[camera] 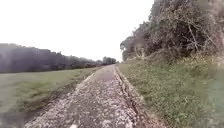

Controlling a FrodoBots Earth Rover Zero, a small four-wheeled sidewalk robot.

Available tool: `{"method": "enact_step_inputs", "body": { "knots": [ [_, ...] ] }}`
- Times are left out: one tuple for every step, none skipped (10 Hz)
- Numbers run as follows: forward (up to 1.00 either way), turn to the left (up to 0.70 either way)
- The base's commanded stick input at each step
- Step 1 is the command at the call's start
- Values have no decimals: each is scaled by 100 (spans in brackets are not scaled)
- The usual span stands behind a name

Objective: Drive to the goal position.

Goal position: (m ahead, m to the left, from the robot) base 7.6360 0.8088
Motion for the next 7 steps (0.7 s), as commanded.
{"method": "enact_step_inputs", "body": {
  "knots": [
    [70, 0],
    [70, 0],
    [70, 0],
    [70, 0],
    [70, 0],
    [70, 0],
    [70, 0]
  ]
}}
